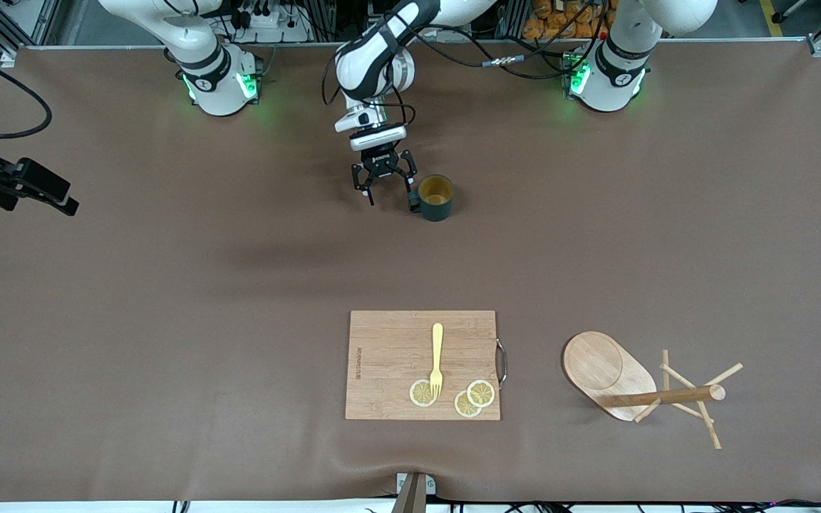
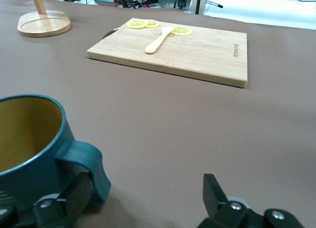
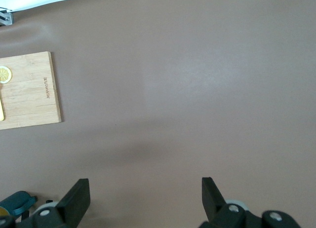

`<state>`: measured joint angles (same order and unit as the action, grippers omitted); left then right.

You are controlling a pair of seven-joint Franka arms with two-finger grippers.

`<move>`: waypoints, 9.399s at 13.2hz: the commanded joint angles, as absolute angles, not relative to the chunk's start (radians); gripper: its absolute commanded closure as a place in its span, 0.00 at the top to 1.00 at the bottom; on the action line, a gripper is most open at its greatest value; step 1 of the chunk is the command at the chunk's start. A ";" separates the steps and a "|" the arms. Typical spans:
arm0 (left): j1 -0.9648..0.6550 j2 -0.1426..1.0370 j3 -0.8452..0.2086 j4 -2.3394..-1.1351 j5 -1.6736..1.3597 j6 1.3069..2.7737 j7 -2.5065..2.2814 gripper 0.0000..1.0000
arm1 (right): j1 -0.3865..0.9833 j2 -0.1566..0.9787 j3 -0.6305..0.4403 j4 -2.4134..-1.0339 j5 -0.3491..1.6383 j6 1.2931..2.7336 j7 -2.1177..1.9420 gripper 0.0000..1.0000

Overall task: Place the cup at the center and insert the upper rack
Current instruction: 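Position the left gripper above the mug handle and lower it, then close the left gripper on the mug handle, then lift the mug with the left gripper and carry it toward the mug tree, then hang the mug handle onto a mug-tree peg with the left gripper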

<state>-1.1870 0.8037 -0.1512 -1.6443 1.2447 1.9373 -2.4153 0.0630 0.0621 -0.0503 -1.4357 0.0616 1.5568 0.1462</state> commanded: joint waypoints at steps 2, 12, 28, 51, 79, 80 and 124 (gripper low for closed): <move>-1.201 0.847 -0.143 -1.614 1.304 1.891 -2.427 1.00 | 0.038 0.055 -0.014 -1.430 0.046 1.552 0.147 1.00; -1.201 0.911 -0.109 -1.569 1.385 1.891 -2.485 1.00 | 0.038 0.057 -0.014 -1.427 0.025 1.554 0.100 1.00; -1.189 0.882 -0.109 -1.563 1.373 1.891 -2.487 0.00 | 0.046 0.057 -0.006 -1.422 -0.011 1.546 0.021 1.00; -0.763 0.522 -0.126 -1.327 0.542 2.048 -2.158 0.00 | 0.041 0.058 -0.008 -1.420 -0.008 1.543 0.026 1.00; -0.180 0.252 -0.123 -1.545 -0.358 2.183 -1.298 0.00 | 0.044 0.057 -0.008 -1.424 -0.008 1.532 0.028 1.00; -0.154 0.259 -0.123 -1.546 -0.420 2.183 -1.225 0.00 | 0.044 0.057 -0.008 -1.424 -0.008 1.531 0.028 1.00; 0.103 0.523 -0.109 -1.489 -0.977 2.402 -0.618 1.00 | 0.035 0.058 -0.012 -1.427 0.000 1.523 0.028 1.00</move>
